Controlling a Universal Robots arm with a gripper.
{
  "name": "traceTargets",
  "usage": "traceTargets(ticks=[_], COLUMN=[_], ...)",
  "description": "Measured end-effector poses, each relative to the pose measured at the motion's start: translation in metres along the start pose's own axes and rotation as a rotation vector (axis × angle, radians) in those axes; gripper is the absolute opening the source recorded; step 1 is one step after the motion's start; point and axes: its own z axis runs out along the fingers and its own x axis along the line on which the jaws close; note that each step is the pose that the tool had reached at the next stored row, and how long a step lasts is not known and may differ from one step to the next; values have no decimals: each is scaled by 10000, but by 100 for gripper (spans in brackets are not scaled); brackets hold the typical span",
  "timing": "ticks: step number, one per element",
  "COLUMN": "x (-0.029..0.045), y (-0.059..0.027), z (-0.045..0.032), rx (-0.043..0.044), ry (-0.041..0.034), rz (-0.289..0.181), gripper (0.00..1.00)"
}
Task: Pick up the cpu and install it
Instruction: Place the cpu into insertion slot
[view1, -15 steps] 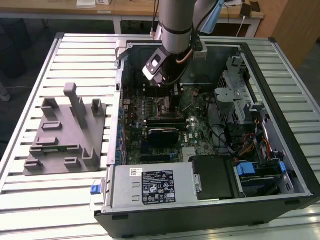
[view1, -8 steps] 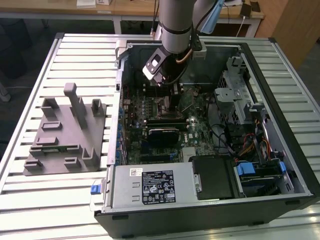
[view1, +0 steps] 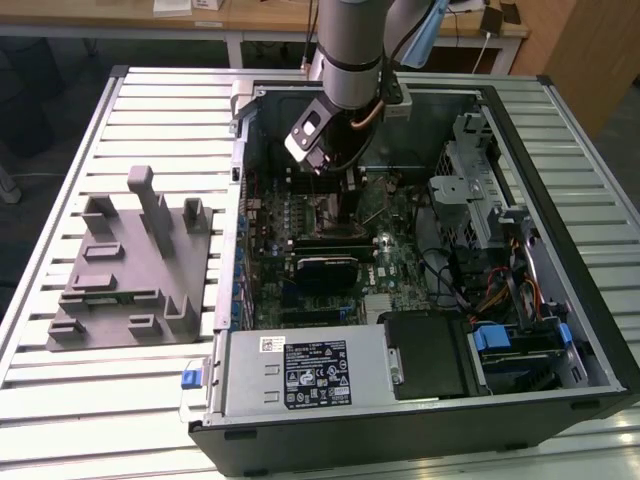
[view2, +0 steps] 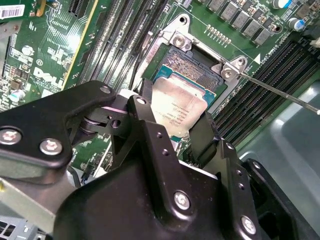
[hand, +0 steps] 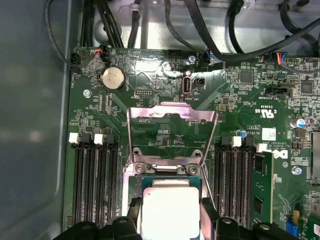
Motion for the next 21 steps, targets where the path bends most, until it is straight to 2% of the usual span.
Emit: traceTargets(ticks=[8, 21], x=[1, 2], y=[-15, -55], z=[17, 91], rx=[-1, 0], ry=[1, -1], rz=[7, 17], gripper=[54, 54])
